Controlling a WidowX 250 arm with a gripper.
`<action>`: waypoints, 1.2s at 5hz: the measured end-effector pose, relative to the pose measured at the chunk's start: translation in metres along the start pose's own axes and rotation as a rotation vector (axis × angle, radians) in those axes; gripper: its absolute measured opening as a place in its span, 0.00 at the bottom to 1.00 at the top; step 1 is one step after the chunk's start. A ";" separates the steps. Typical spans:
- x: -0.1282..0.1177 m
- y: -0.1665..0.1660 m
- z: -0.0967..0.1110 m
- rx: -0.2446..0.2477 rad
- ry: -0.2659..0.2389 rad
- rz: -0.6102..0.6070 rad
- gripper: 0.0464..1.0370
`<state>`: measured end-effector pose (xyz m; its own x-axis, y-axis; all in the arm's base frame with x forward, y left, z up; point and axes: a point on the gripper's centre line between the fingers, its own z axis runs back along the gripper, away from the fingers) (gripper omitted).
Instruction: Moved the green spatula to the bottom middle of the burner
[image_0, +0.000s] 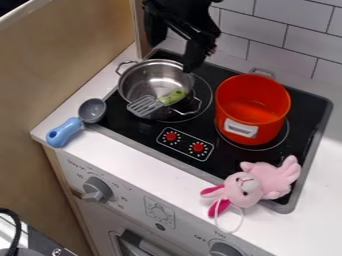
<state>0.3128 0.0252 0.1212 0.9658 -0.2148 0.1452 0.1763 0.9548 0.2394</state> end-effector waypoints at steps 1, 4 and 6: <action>-0.006 0.000 -0.009 0.007 -0.001 -0.014 0.96; -0.014 0.001 -0.027 0.008 -0.070 0.001 0.96; -0.011 0.002 -0.030 -0.006 -0.100 0.019 0.96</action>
<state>0.3079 0.0360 0.0915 0.9451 -0.2162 0.2450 0.1599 0.9599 0.2304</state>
